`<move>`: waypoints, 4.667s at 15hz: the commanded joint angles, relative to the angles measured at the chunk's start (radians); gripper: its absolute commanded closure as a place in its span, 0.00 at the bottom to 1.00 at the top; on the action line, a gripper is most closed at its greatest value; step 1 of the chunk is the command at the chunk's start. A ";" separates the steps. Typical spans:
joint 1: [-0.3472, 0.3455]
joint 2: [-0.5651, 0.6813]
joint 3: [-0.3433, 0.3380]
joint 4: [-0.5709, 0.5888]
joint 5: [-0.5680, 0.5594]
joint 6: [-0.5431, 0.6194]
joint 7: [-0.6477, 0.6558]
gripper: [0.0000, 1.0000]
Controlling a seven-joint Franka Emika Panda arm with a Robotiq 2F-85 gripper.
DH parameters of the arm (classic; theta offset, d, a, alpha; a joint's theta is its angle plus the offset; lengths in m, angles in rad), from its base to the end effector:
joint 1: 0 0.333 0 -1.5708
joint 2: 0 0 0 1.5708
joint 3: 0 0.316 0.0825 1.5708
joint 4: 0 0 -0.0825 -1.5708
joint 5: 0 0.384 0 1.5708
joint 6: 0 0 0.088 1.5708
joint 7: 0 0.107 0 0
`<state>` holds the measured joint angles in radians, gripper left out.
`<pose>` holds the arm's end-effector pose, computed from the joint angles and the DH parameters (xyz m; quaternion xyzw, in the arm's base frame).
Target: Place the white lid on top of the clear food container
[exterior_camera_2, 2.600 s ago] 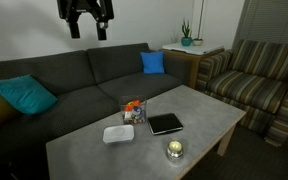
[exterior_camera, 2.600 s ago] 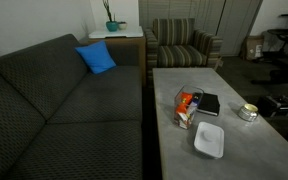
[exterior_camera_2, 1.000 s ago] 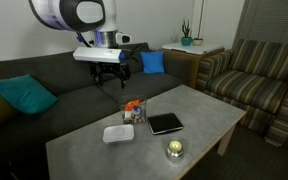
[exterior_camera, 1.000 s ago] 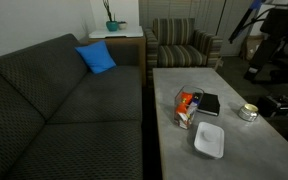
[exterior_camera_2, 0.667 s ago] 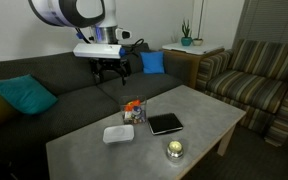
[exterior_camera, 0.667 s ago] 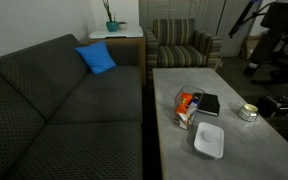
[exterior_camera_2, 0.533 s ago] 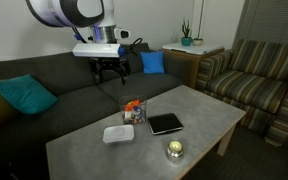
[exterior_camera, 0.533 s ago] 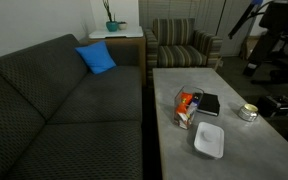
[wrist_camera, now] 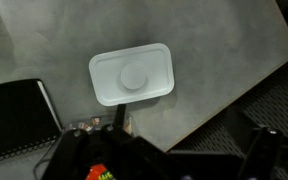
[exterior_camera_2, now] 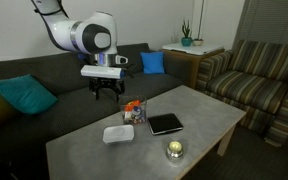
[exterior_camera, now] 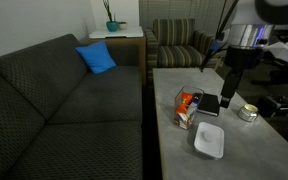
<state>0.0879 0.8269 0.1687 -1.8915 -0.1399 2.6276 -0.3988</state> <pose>0.5812 0.1573 0.0622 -0.9328 -0.3571 0.0347 0.0335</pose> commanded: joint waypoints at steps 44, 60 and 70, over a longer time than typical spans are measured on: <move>0.069 0.647 -0.056 0.618 -0.086 0.109 -0.026 0.73; 0.041 0.526 -0.064 0.464 -0.085 0.157 0.031 0.00; 0.025 0.485 -0.041 0.372 -0.092 0.051 0.026 0.00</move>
<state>0.1315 1.3148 0.1226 -1.4928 -0.2259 2.7141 -0.3673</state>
